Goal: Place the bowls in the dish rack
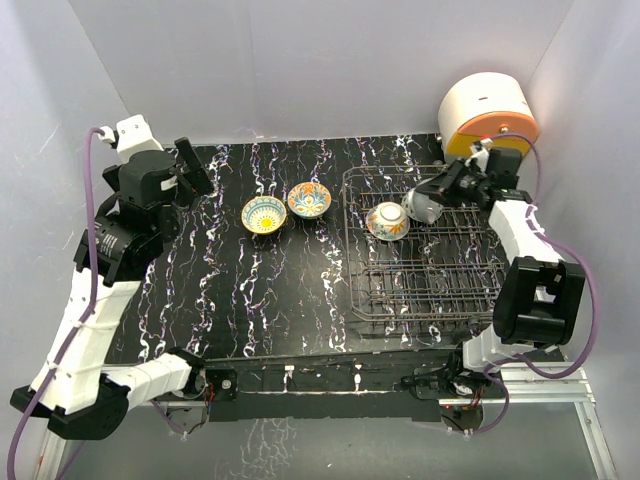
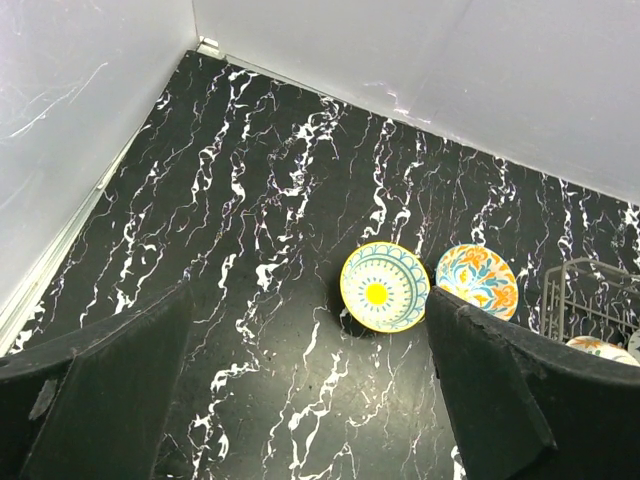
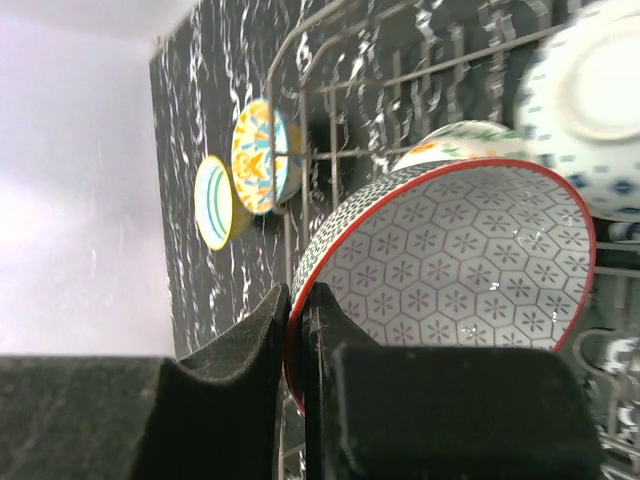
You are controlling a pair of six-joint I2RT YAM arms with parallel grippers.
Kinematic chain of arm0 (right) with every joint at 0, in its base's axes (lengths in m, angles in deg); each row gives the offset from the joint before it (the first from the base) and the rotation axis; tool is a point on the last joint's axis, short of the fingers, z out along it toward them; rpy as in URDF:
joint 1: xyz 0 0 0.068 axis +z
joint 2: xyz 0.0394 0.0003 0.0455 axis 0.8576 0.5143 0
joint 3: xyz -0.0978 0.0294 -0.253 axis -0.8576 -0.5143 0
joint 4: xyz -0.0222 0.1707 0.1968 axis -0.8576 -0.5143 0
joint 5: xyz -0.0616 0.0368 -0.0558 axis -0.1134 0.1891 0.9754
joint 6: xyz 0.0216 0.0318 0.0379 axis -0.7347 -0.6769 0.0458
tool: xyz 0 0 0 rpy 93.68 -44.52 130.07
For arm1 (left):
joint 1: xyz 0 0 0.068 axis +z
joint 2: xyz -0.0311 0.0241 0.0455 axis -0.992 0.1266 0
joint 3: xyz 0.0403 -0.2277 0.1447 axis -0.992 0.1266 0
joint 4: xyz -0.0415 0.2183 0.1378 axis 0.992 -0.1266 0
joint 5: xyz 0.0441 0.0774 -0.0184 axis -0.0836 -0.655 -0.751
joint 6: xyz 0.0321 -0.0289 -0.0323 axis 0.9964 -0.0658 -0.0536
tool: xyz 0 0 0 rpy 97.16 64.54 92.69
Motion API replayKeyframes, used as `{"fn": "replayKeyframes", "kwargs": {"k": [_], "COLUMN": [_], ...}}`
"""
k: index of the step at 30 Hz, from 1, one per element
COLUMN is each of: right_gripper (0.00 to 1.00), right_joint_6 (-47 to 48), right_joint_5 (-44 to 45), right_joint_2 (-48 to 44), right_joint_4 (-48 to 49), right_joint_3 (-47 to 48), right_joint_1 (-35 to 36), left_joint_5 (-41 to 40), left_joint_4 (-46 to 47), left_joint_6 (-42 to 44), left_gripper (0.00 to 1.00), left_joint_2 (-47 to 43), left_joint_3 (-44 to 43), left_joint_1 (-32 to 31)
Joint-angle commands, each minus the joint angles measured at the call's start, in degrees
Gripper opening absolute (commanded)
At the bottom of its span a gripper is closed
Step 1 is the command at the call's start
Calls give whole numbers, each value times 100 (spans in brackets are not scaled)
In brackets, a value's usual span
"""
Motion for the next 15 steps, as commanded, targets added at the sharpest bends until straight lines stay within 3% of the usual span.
{"fn": "replayKeyframes", "kwargs": {"k": [1,7,15], "right_gripper": [8,8,8], "right_joint_6": [-635,-1535,-2452], "right_joint_5": [-886,-1388,-1653], "right_joint_2": [-456,-303,156], "right_joint_4": [1576,2899,4520], "right_joint_3": [-274,-894,-1423], "right_joint_1": [-602,-1431,-1996], "left_joint_5": [131,327,504], "left_joint_4": [94,32,48], "left_joint_6": [176,284,389], "left_gripper": [97,97,97], "left_joint_2": [47,315,564], "left_joint_3": [-64,-331,-524], "left_joint_1": [-11,-8,-8]}}
